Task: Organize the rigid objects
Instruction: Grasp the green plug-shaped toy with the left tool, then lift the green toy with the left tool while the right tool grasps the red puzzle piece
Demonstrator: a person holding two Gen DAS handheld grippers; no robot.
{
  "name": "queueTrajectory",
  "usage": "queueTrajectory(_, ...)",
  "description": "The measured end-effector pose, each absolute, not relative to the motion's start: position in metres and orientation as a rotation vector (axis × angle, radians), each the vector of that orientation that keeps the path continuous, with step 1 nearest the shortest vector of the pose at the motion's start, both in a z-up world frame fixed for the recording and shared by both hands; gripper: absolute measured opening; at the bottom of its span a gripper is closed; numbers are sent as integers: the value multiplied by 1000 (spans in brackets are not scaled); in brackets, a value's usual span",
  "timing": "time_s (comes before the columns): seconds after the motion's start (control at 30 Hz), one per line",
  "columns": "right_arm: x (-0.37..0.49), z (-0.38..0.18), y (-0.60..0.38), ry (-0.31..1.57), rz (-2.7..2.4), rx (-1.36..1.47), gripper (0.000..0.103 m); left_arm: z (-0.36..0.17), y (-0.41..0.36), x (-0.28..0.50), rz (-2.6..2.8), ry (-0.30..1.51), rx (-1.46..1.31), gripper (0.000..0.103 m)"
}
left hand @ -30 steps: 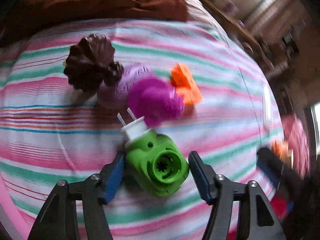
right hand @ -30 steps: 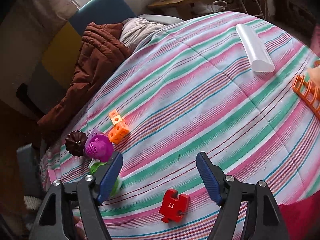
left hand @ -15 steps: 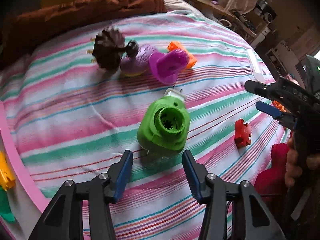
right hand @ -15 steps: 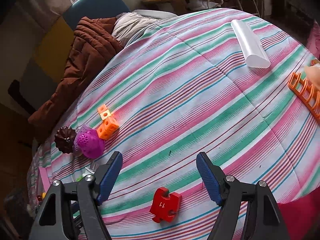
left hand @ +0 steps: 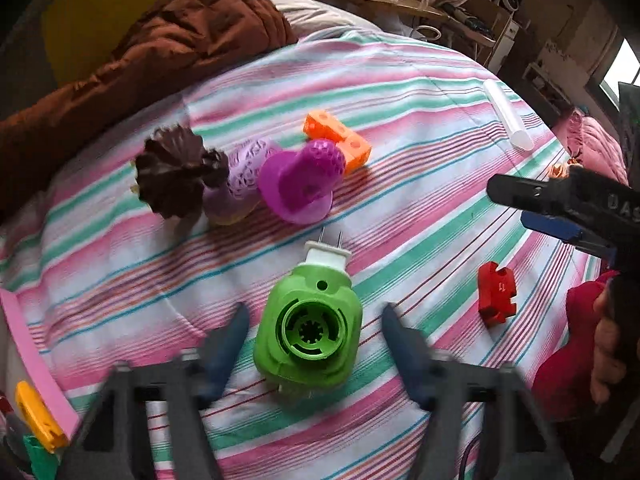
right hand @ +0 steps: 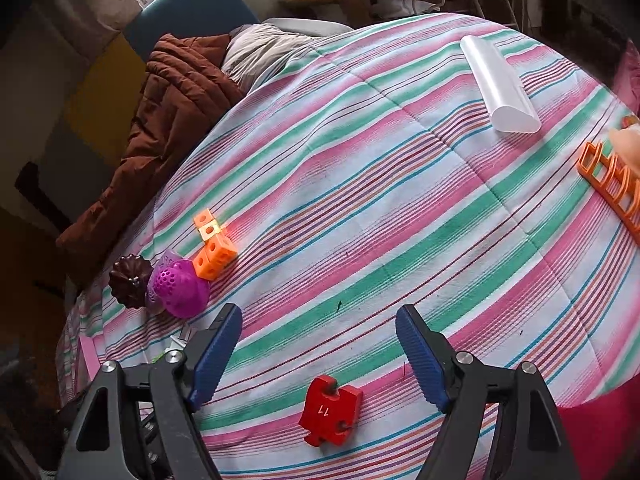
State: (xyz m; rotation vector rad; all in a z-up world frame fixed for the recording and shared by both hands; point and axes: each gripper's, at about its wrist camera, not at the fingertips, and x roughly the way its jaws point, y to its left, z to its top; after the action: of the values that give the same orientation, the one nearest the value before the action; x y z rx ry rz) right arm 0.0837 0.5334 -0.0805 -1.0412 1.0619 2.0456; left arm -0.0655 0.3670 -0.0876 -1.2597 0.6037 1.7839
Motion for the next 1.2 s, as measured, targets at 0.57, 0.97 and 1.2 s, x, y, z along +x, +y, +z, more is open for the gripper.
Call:
queueTrajectory(0.57, 62, -106, 518, 947, 2001, -1329, 84, -89, 272, -27, 1892, 358, -1287, 54)
queueTrajectory(0.97, 45, -104, 490, 1028, 2198, -1425, 82, -98, 271, -20, 1914, 386, -1263, 53)
queueTrajectory(1.2, 47, -100, 493, 944, 2167, -1372, 80, -101, 273, -19, 1925, 401, -1256, 53)
